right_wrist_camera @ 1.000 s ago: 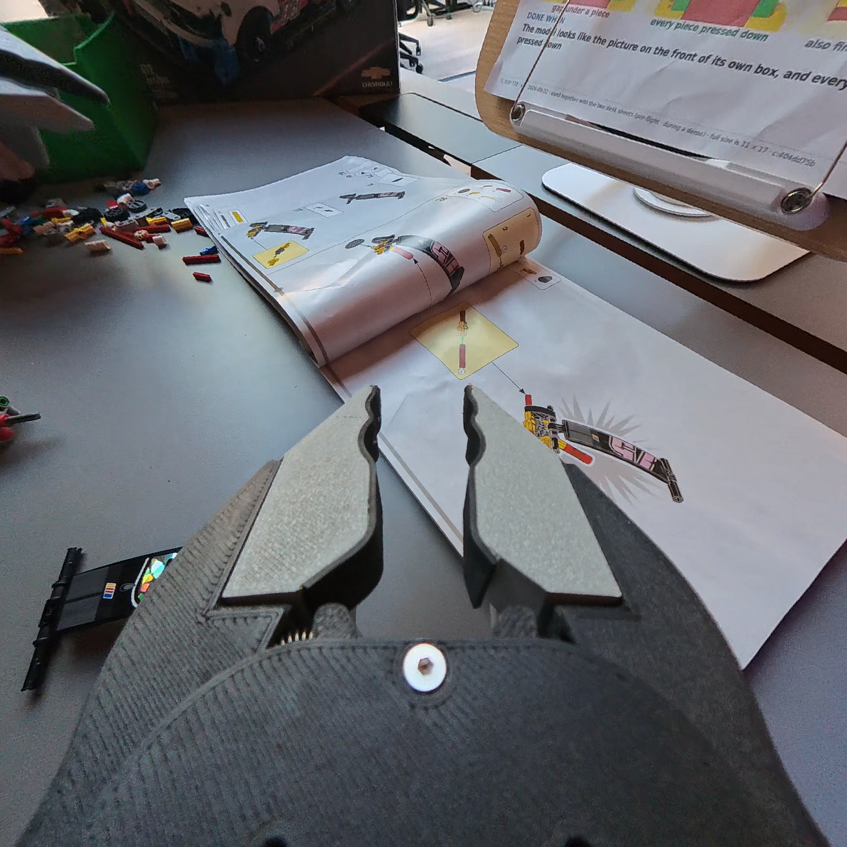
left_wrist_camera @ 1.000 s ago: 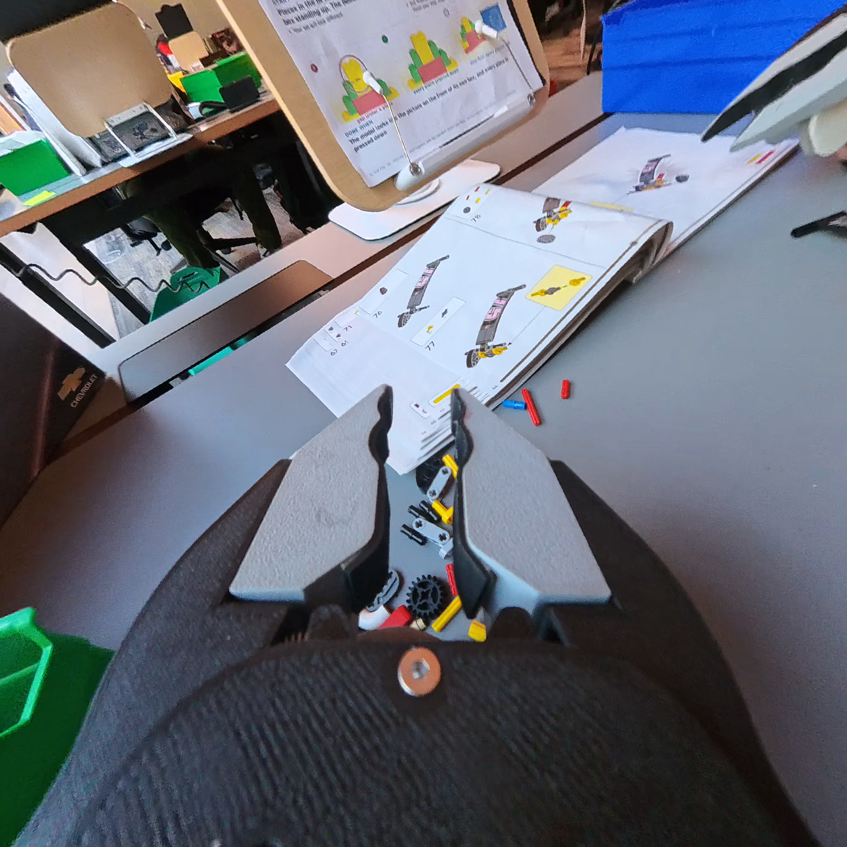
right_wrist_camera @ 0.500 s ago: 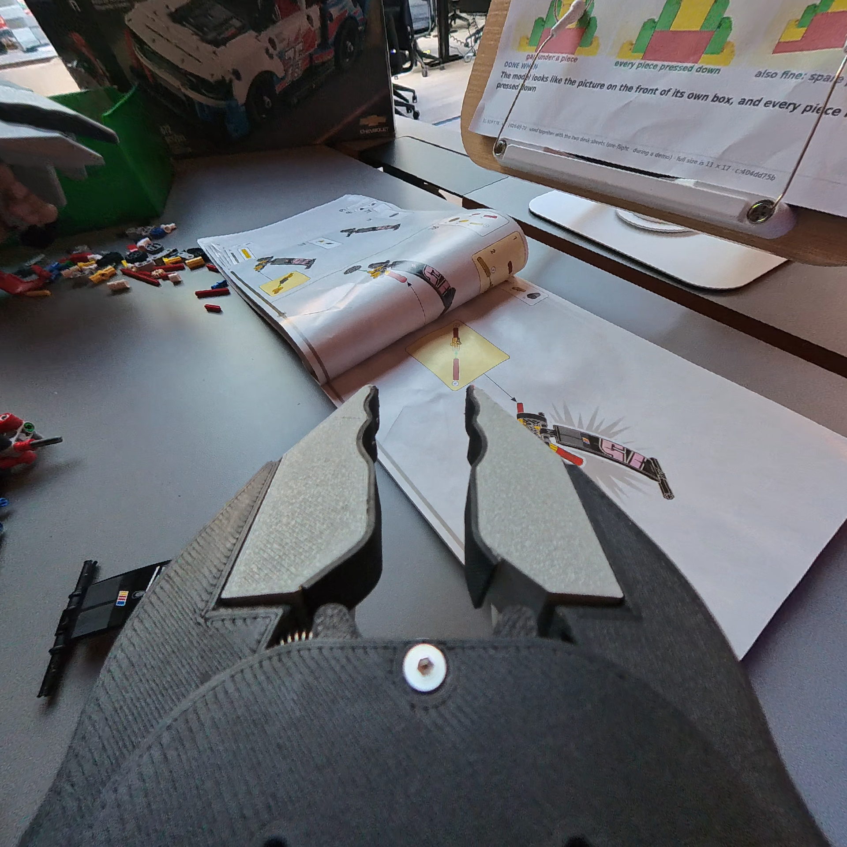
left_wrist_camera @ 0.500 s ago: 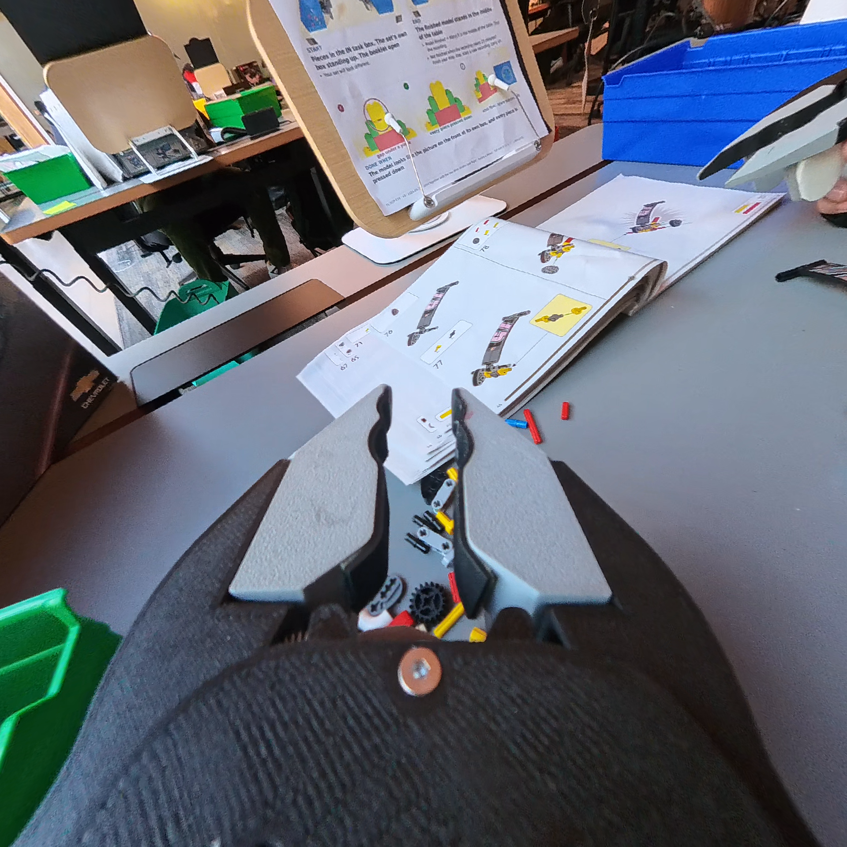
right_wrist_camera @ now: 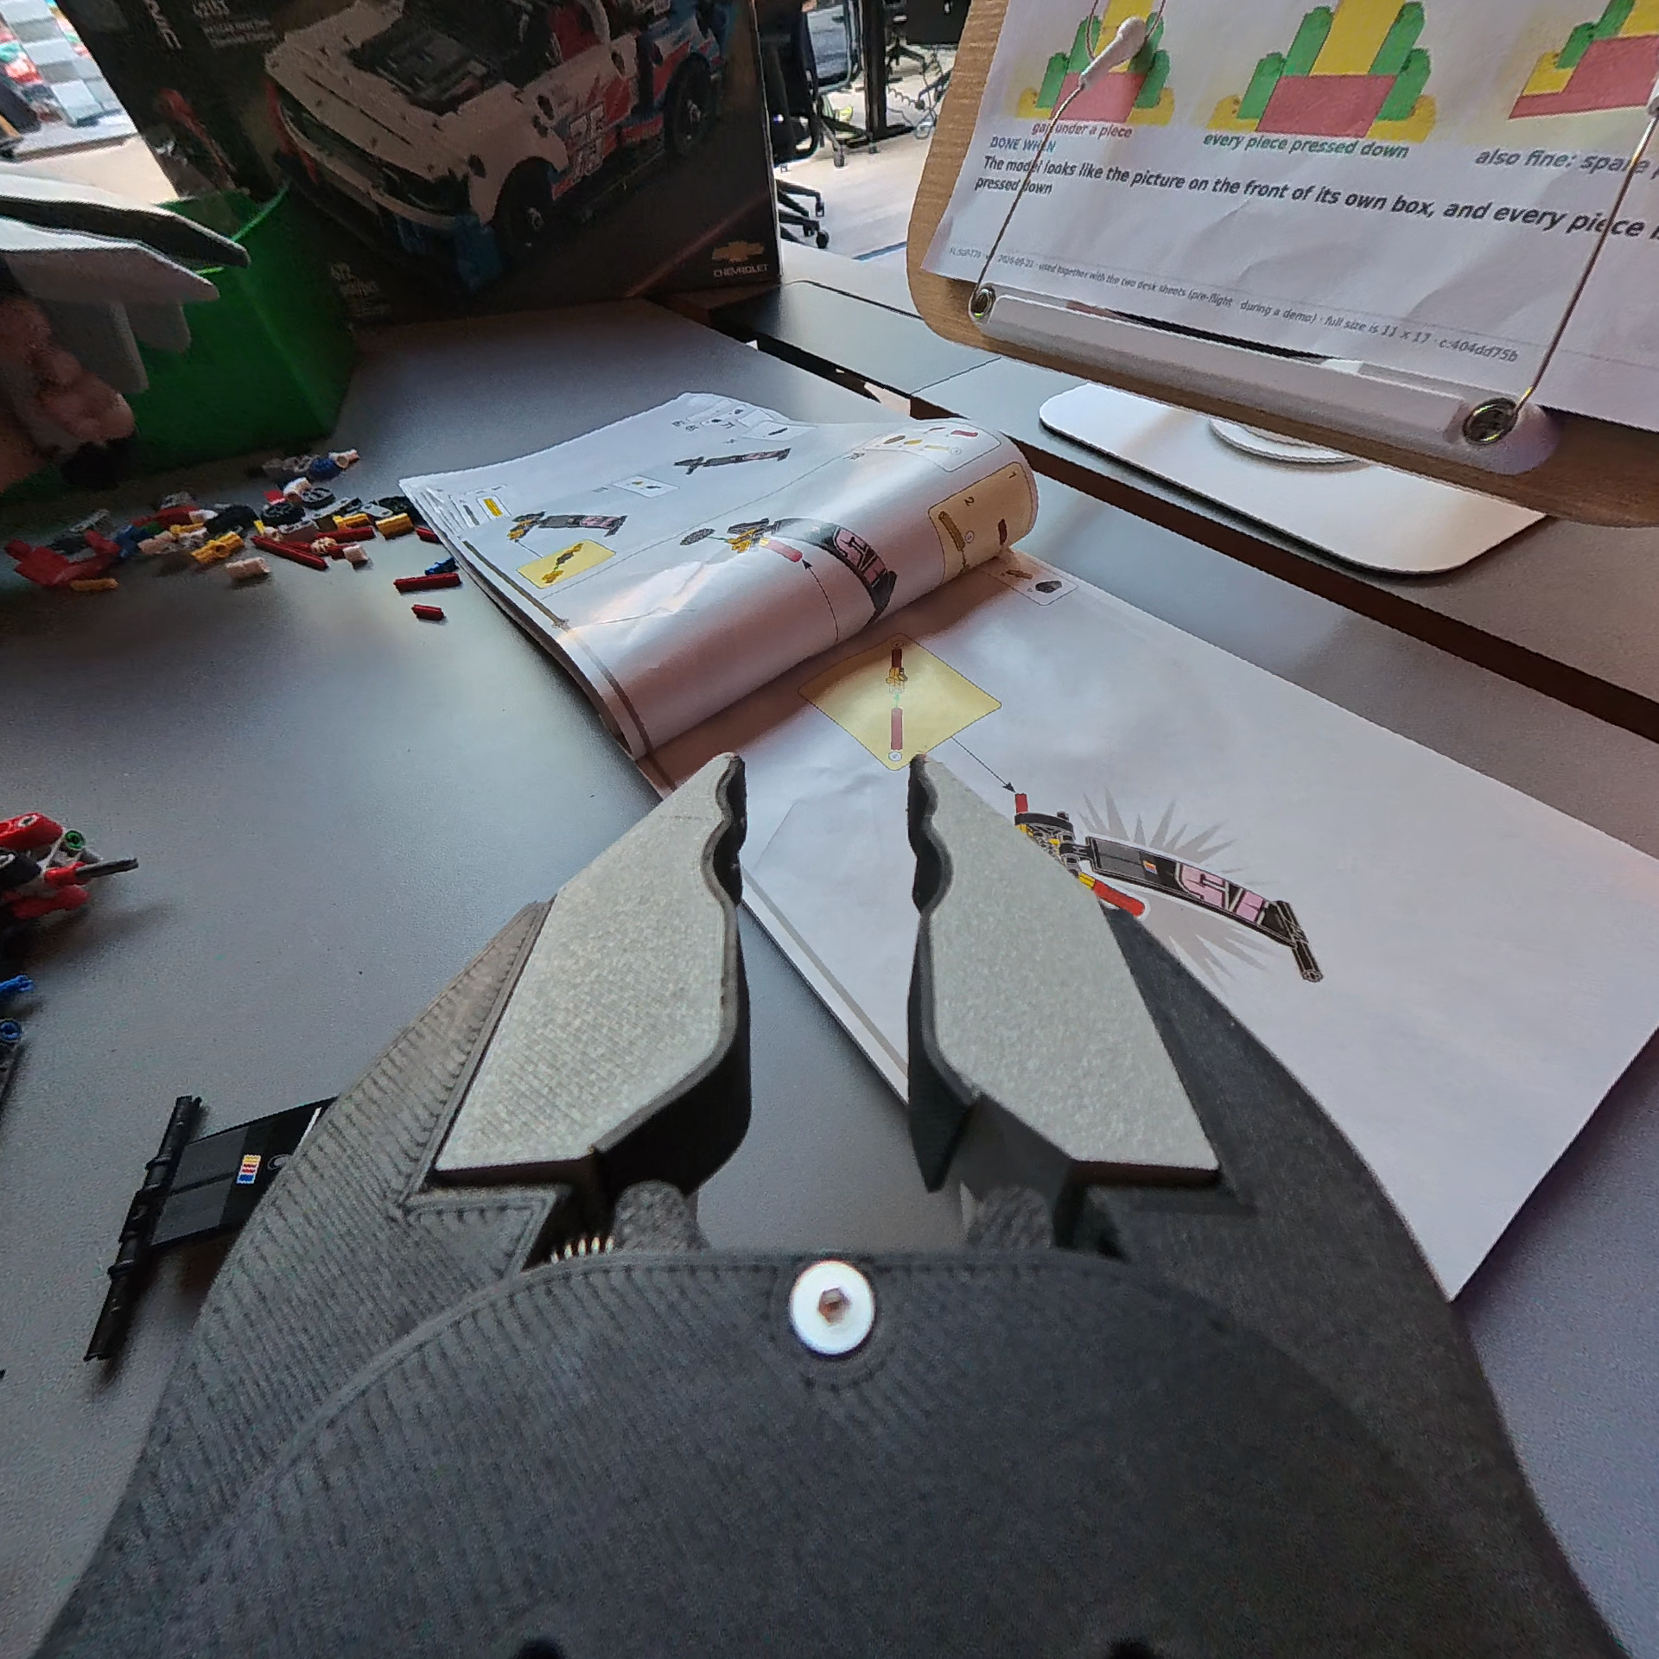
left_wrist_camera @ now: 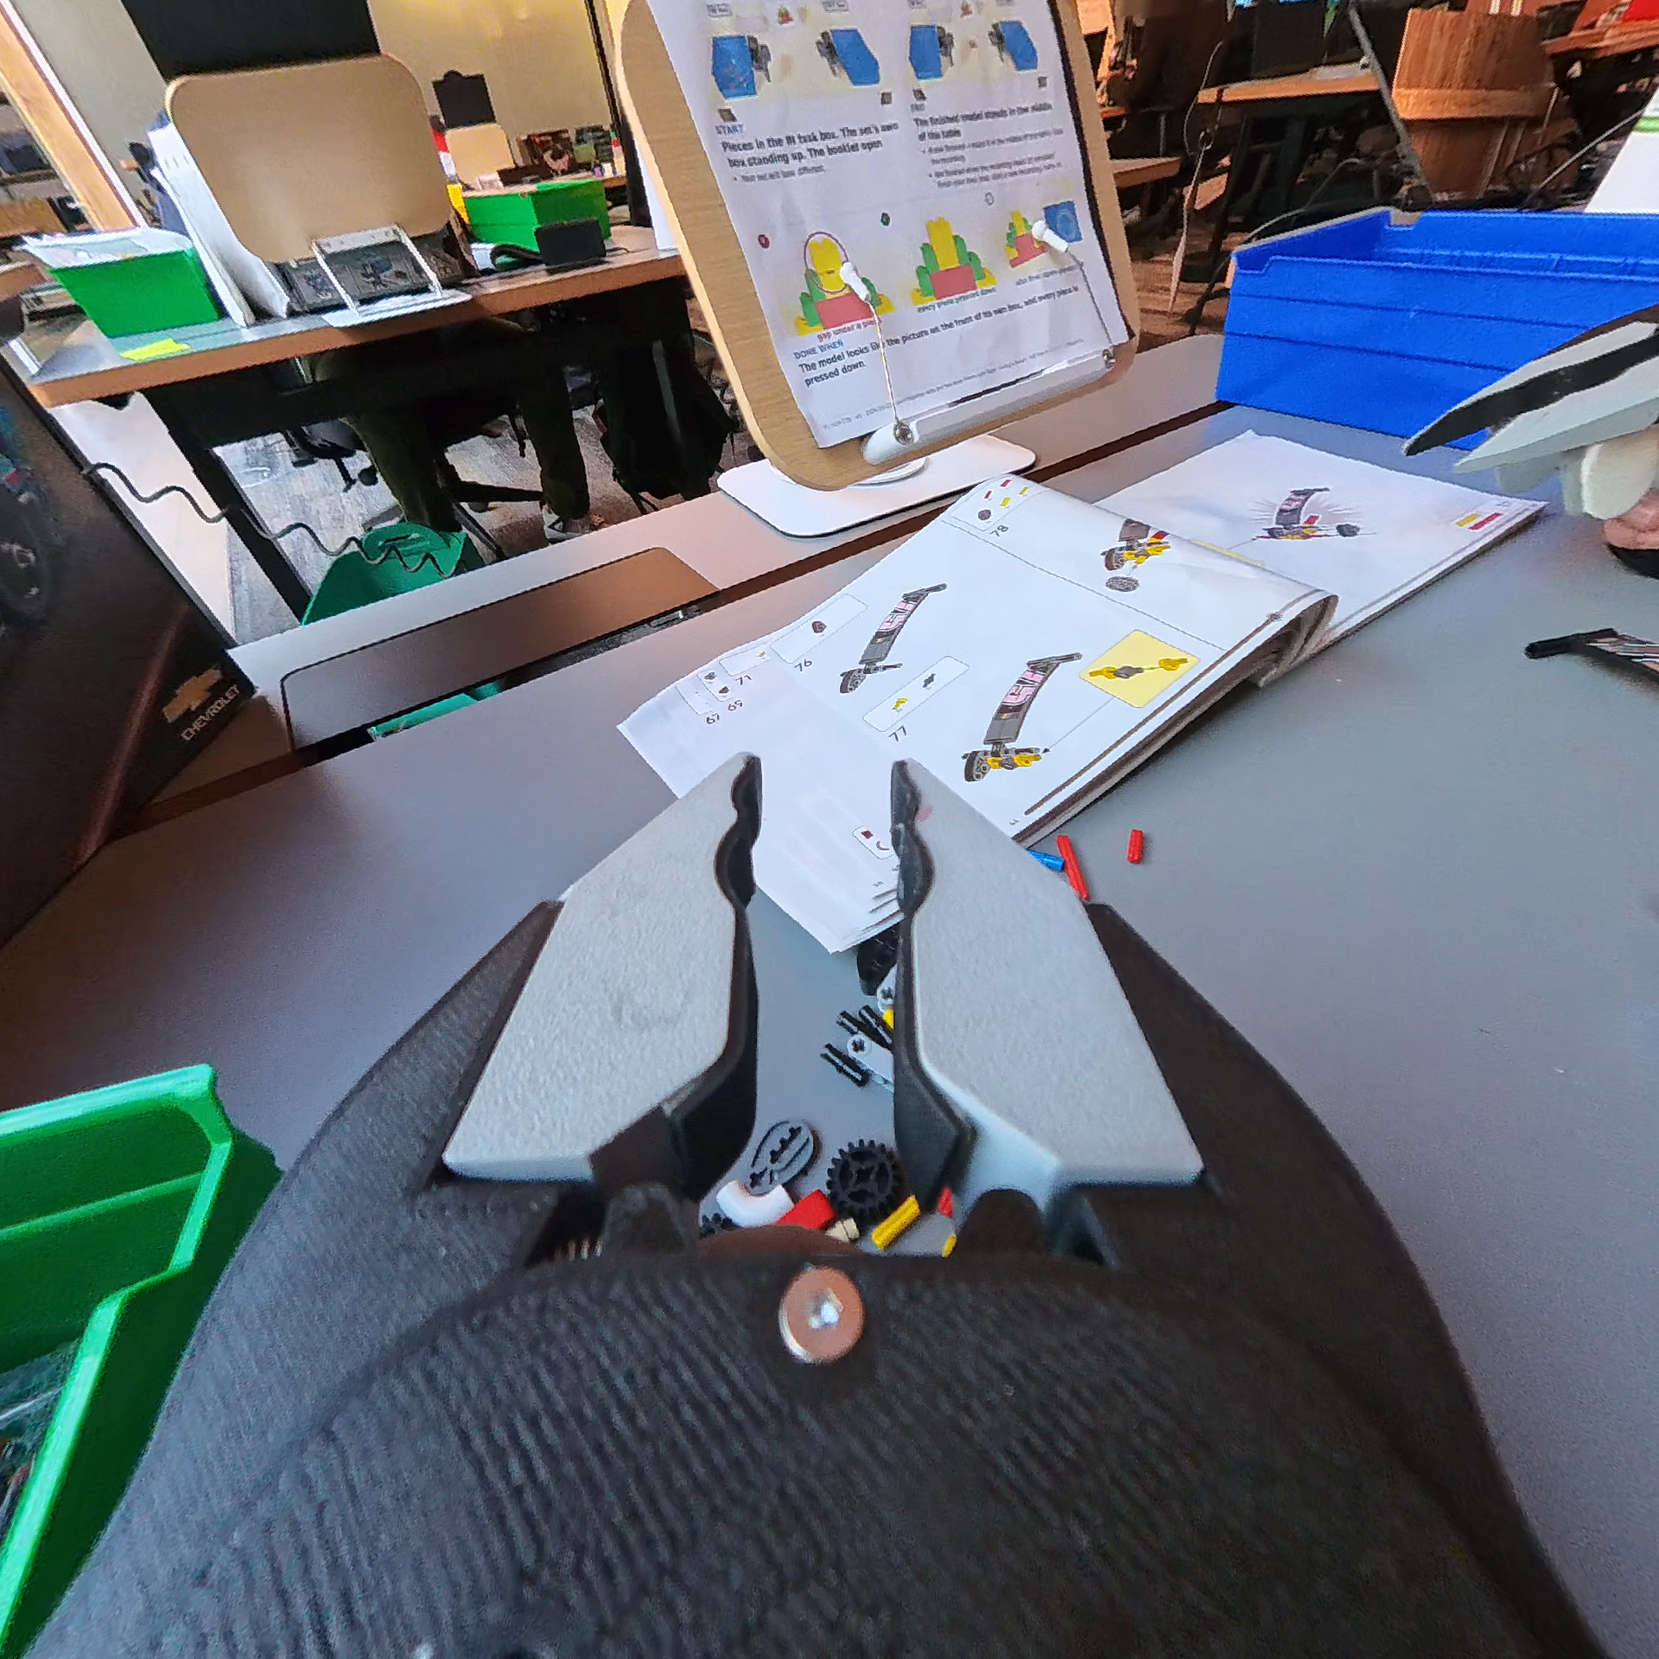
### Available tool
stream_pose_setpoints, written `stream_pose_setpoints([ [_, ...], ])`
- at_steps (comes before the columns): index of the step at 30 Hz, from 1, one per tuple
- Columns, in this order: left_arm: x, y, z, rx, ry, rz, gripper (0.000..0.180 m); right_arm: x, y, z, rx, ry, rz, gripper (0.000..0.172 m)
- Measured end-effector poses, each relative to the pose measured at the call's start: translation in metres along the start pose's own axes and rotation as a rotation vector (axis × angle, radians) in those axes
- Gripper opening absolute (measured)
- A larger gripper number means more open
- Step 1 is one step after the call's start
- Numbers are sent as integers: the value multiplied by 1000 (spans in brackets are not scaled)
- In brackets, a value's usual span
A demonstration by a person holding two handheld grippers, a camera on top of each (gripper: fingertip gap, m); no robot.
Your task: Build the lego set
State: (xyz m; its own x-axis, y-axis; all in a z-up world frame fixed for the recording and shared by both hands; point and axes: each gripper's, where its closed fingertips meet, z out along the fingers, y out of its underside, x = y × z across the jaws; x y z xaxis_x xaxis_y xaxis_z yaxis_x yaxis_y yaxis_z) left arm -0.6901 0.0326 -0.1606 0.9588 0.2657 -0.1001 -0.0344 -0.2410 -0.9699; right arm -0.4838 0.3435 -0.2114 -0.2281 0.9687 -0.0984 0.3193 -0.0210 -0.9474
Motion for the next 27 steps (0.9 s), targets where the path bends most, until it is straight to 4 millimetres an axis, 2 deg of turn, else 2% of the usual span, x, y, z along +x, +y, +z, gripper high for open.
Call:
stream_pose_setpoints([
  [4, -1, 7, 1, -49, 3, 9, 25, 0, 0, 0, -3, -3, 1, 33],
  [6, 2, 29, 7, -180, 37, 48, 21, 0, 0, 0, -3, 0, -1, 33],
  [8, 4, 60, 14, -358, 55, 68, 29, 0, 0, 0, 0, 4, -7, 33],
  [9, 5, 67, 17, -409, 60, 81, 31, 0, 0, 0, 2, 6, -11, 33],
  [14, 9, 70, 28, -493, 124, 54, 21, -4, -1, -1, 8, 0, -33, 32],
  [18, 10, 88, 33, -596, 181, -16, 21, -8, -1, -2, 10, -16, -38, 31],
  [27, 8, 100, 42, -663, 185, -67, 22, -10, -2, -2, 14, -32, -41, 30],
])
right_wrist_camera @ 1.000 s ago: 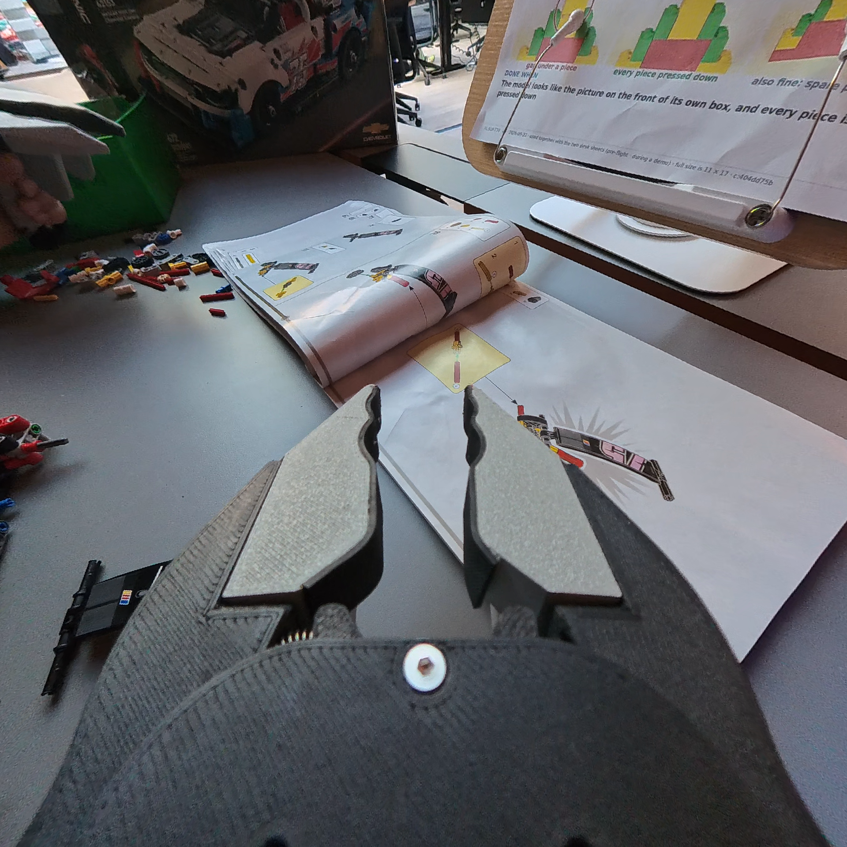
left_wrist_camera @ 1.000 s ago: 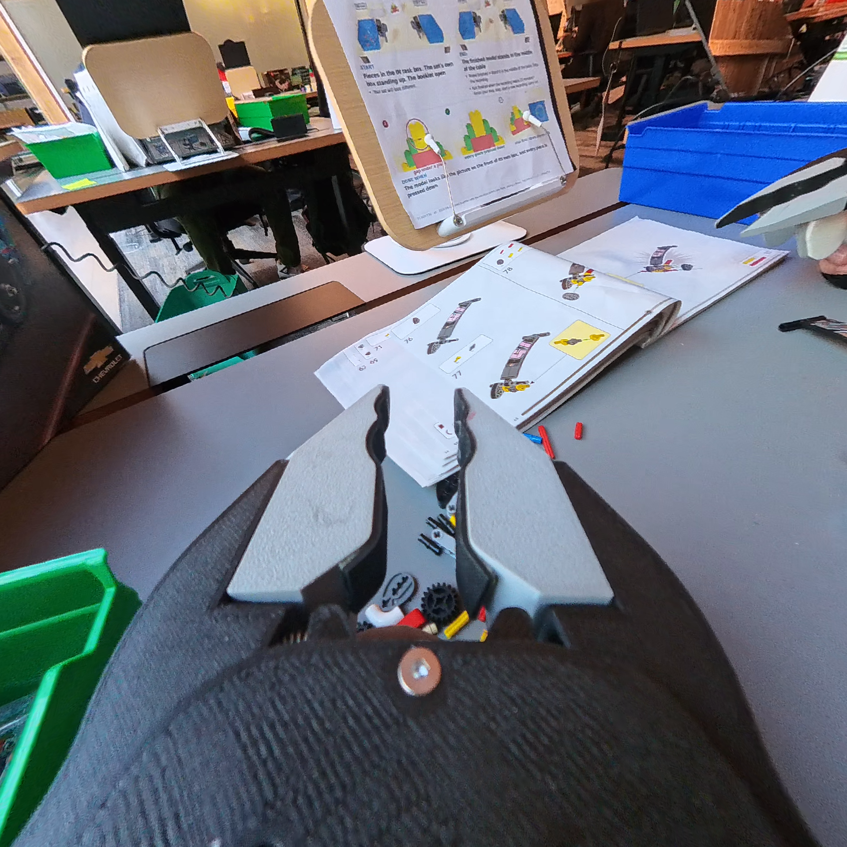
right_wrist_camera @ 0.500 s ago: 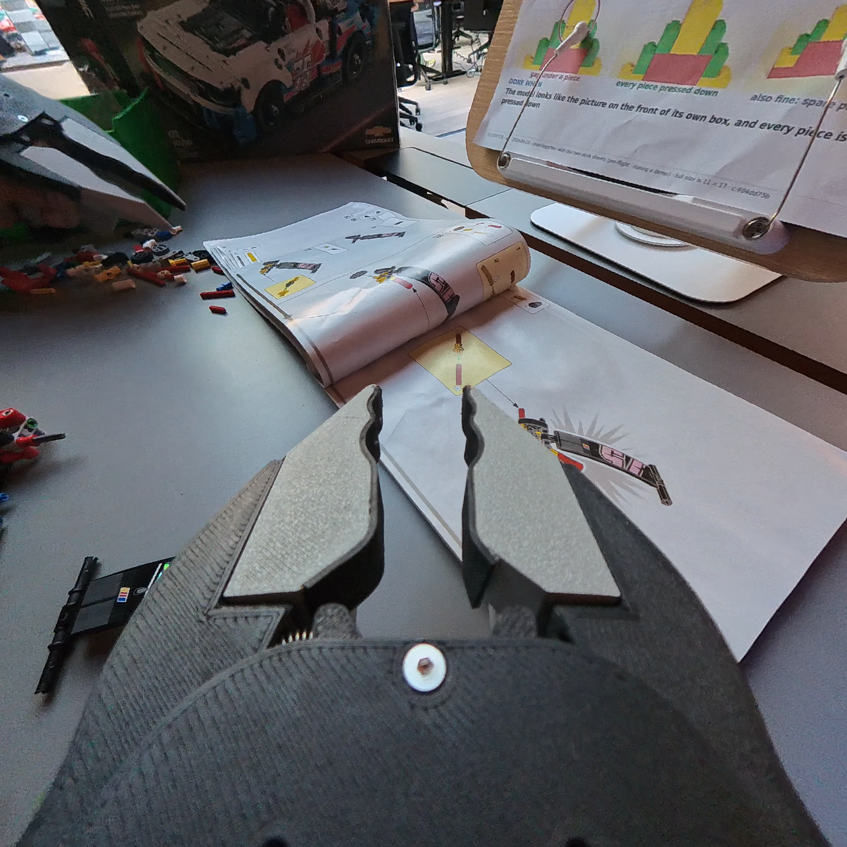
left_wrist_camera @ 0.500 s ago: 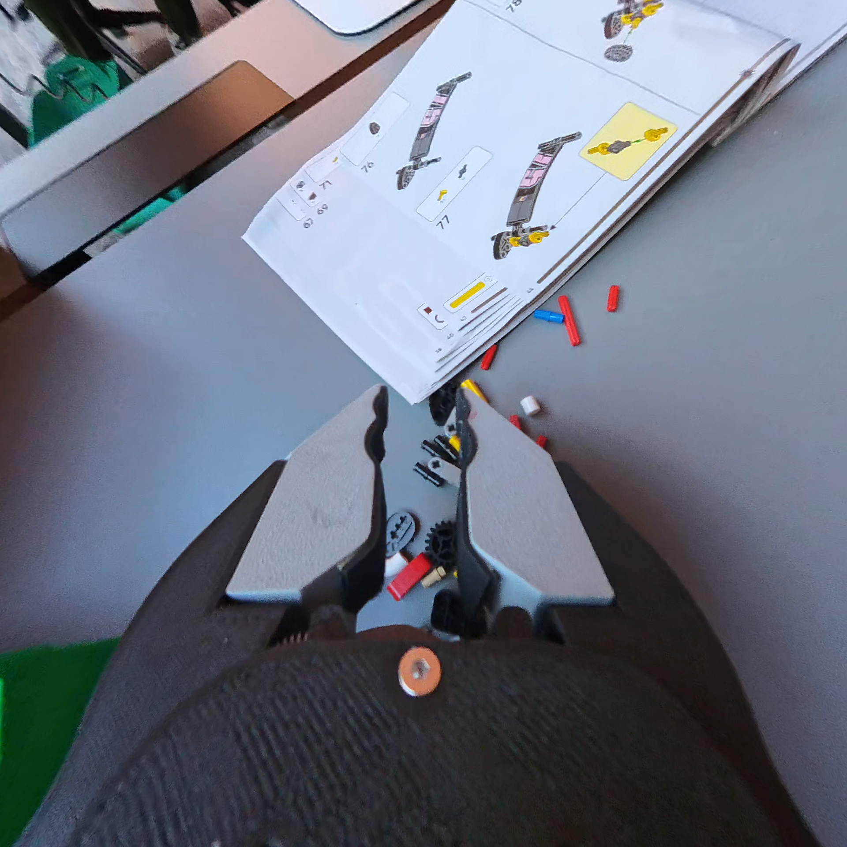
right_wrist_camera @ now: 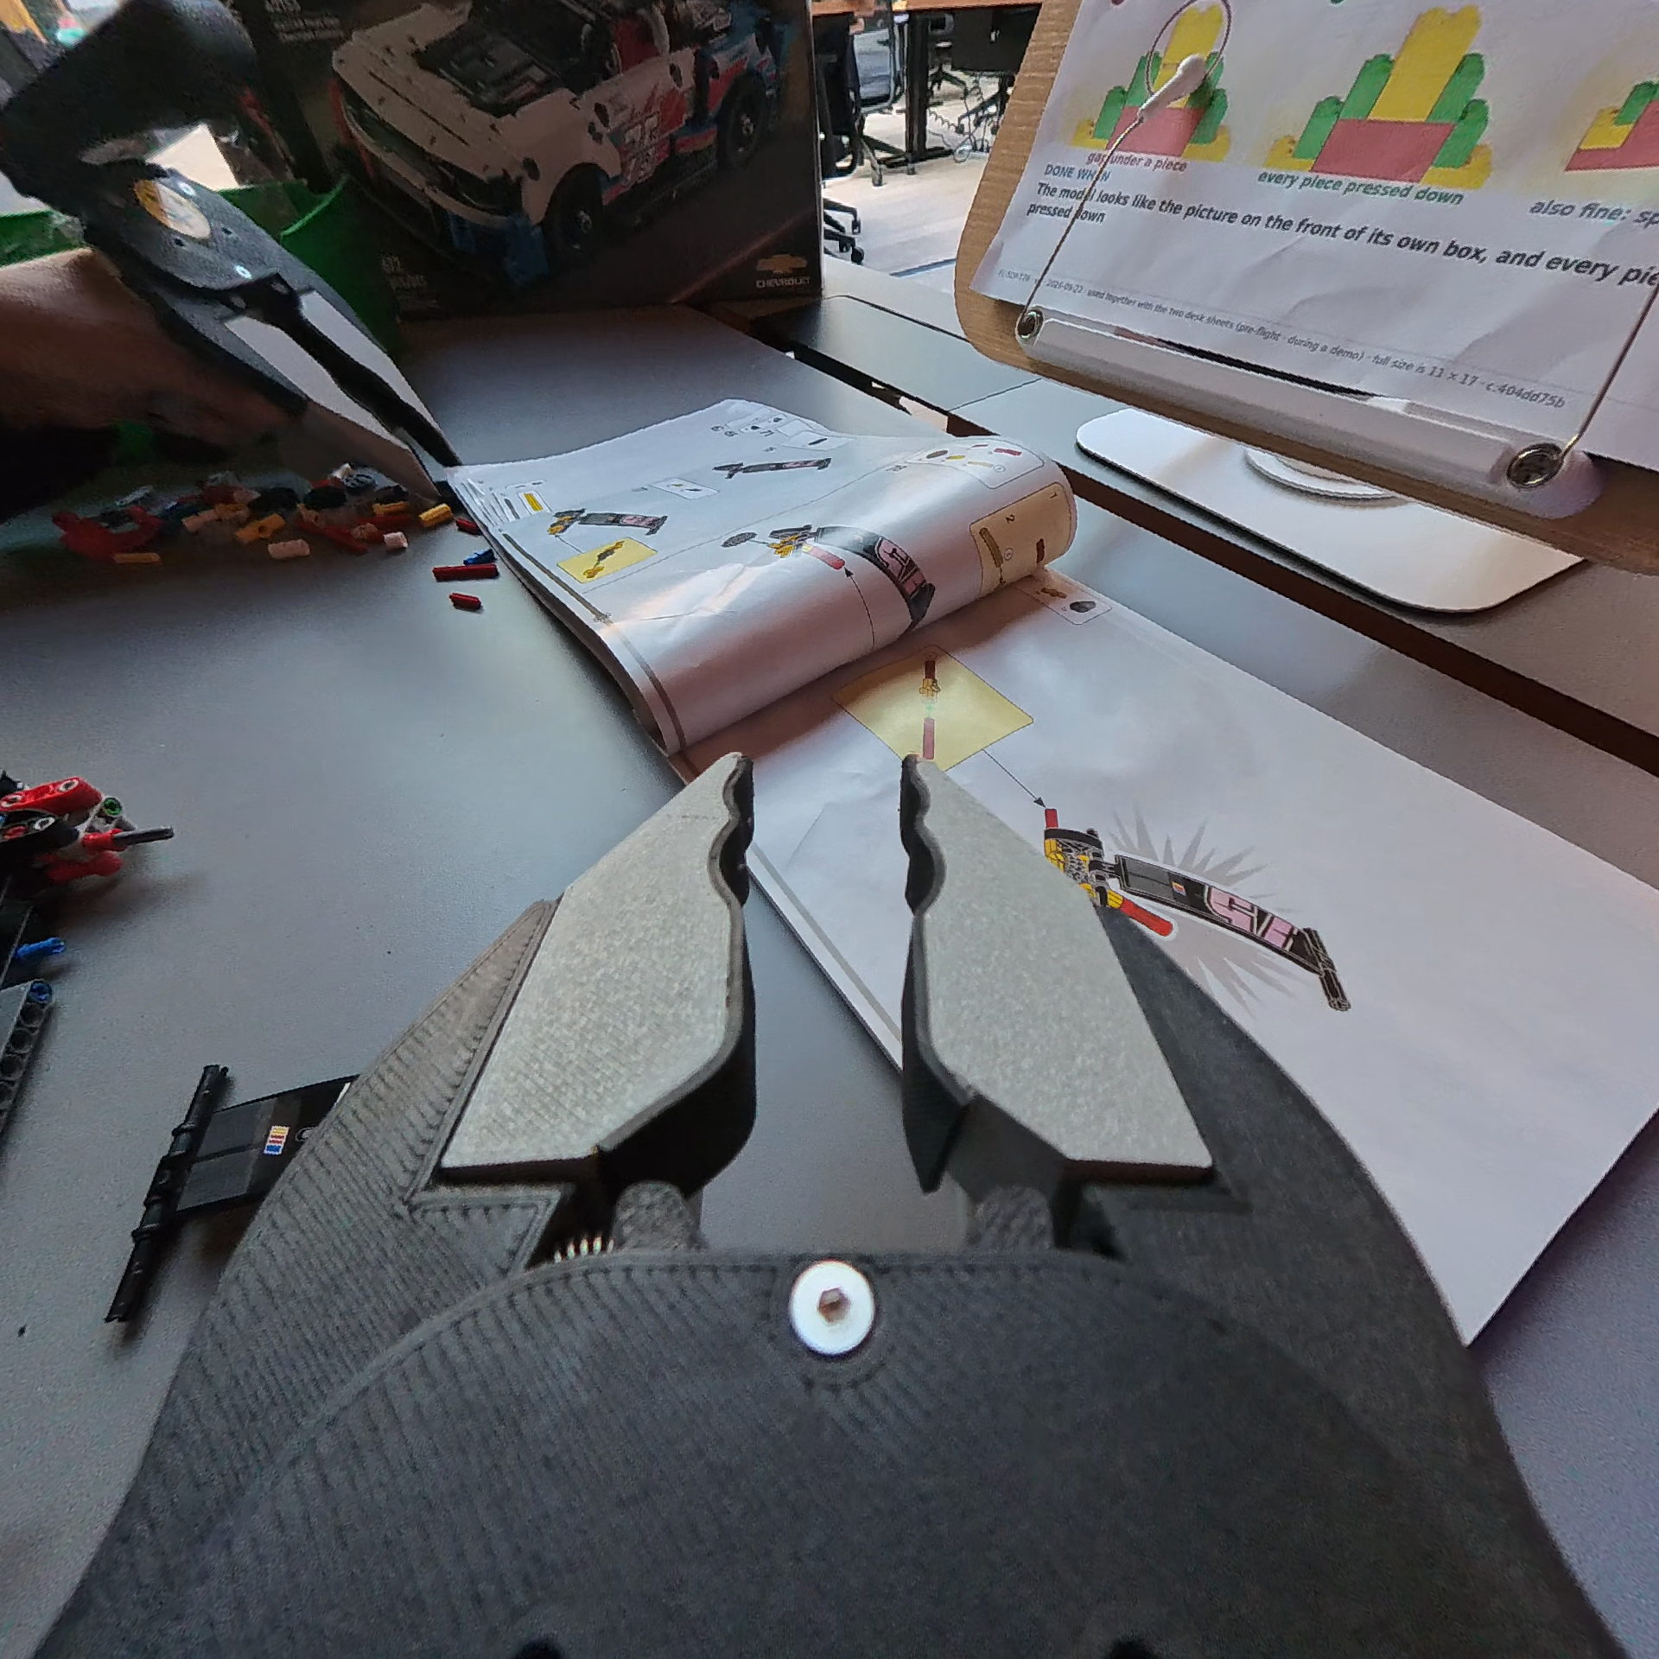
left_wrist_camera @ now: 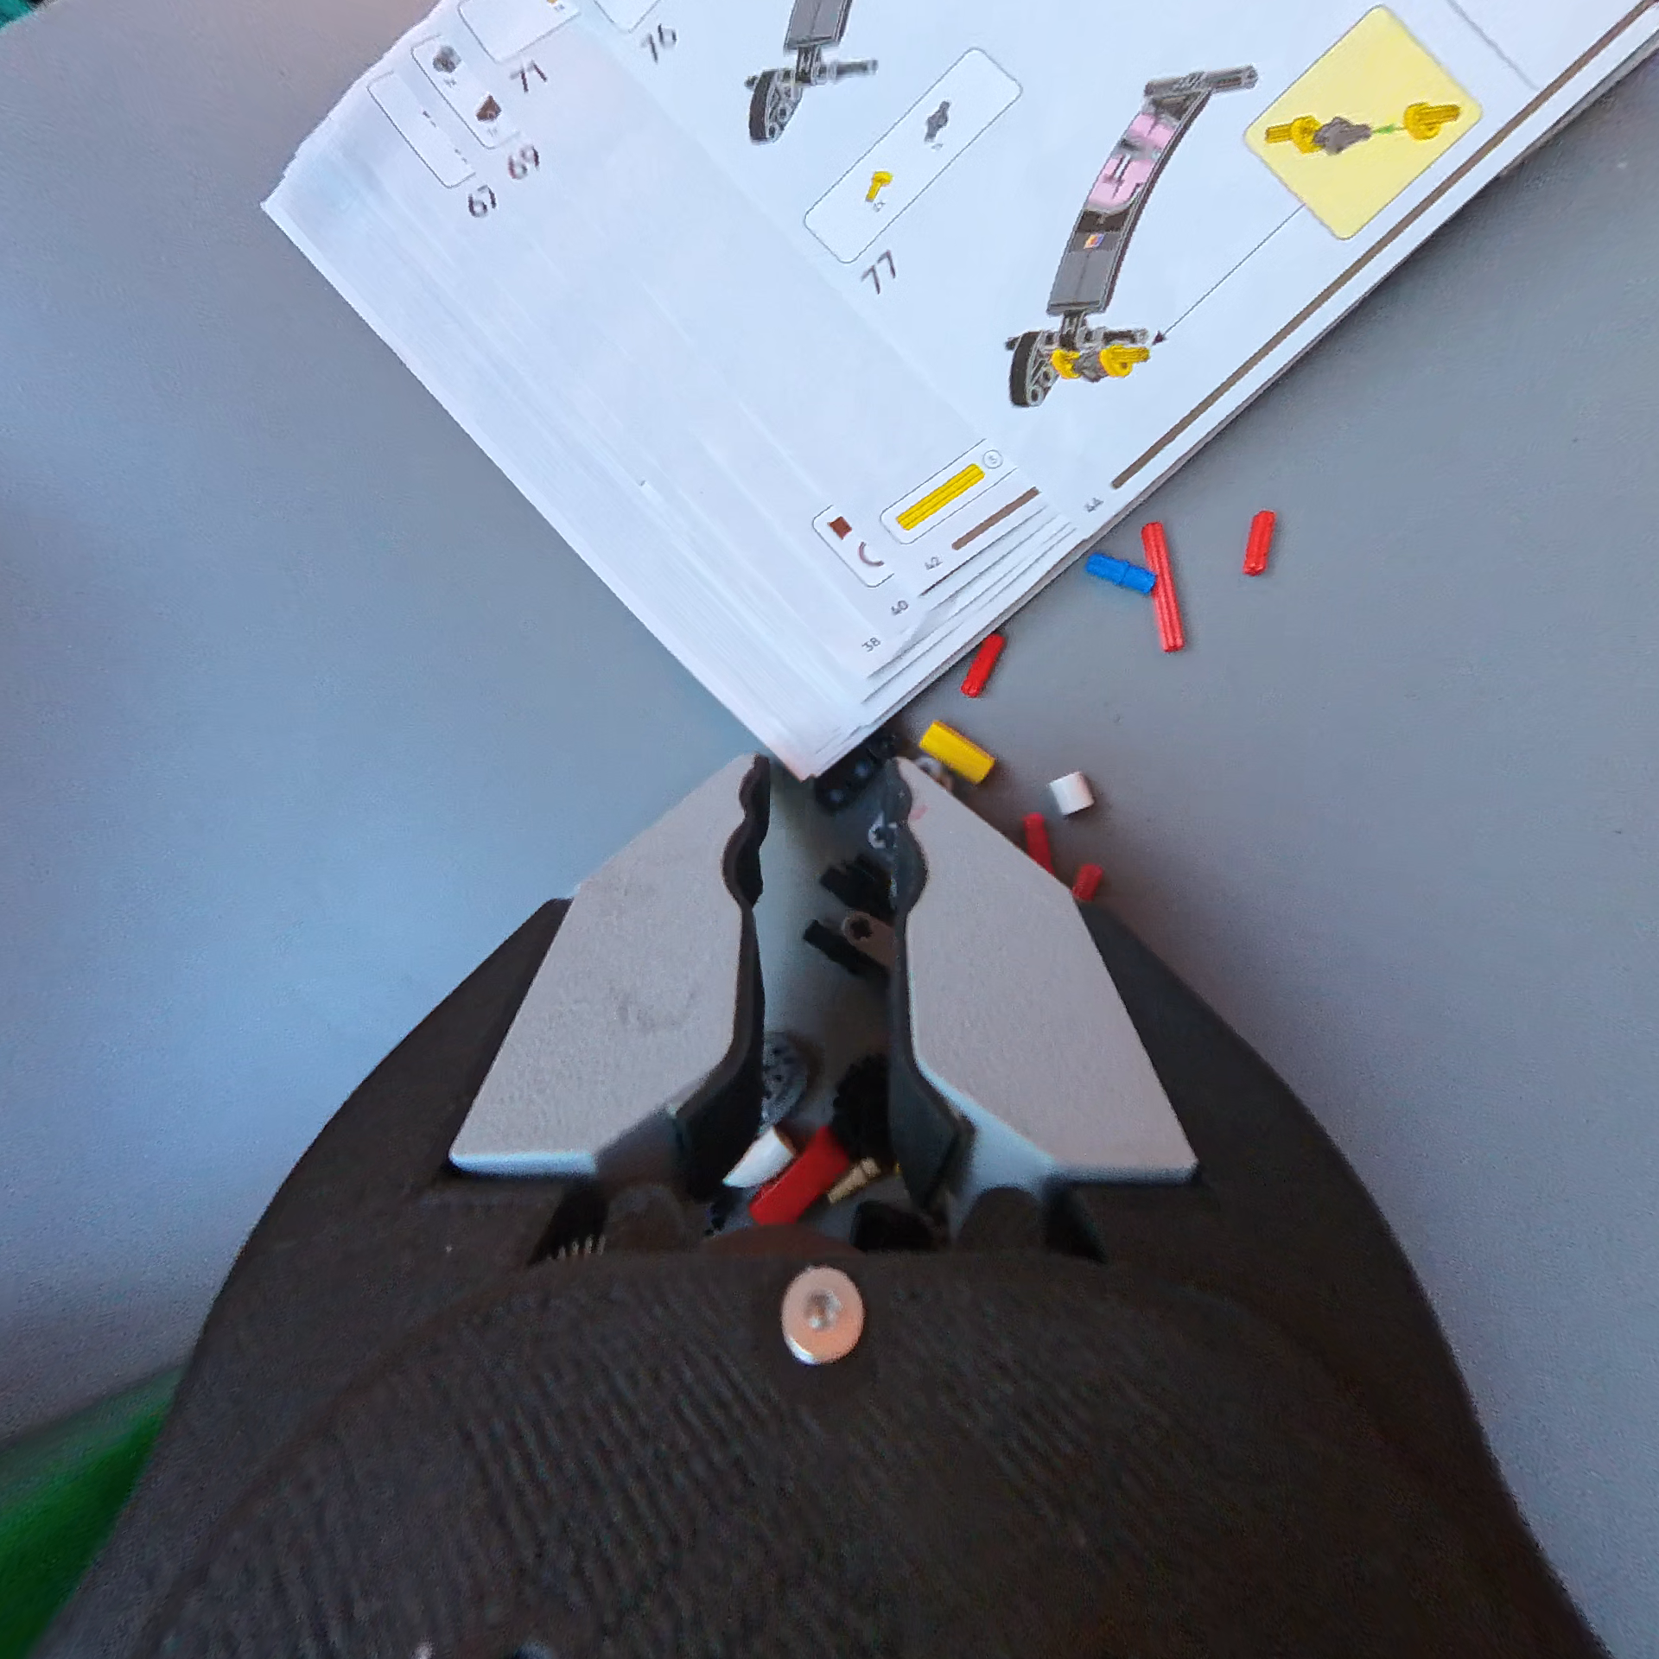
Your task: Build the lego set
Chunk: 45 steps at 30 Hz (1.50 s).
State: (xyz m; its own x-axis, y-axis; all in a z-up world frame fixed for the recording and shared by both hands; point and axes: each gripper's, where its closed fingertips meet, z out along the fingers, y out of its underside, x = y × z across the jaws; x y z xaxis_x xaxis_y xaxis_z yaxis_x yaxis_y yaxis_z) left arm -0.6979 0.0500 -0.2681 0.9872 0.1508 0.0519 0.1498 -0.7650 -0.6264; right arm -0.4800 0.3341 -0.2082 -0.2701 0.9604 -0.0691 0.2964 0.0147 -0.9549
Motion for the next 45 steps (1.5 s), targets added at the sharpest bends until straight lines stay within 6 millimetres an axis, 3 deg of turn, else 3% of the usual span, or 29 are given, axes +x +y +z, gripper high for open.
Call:
stream_pose_setpoints([
  [3, 0, 2, 3, -8, -15, 22, 20, 0, -1, 0, 4, 0, 1, 30],
  [5, -2, 4, 1, -21, -31, 47, 9, 0, -1, -1, 6, -1, 2, 30],
  [15, -6, 13, -9, -44, -29, 38, 6, 0, -1, -1, 8, -6, 7, 30],
  [23, -12, 9, -8, -46, -17, -19, 39, 0, -2, -1, 10, -7, 6, 29],
  [29, -10, 4, 0, -46, 22, 7, 15, 0, -4, -3, 29, -4, 11, 28],
  [37, -24, 13, -14, -76, -75, 26, 15, 8, -18, -16, 131, -21, 90, 26],
  [41, -27, 9, -31, -21, -112, 10, 15, 7, -35, -33, 156, -10, 49, 37],
  [43, -25, 3, -41, 20, -127, 11, 15, -5, -52, -45, 186, -11, 26, 38],
  [45, -22, -2, -51, 59, -153, 31, 15, -30, -68, -53, 186, -48, -8, 37],
])
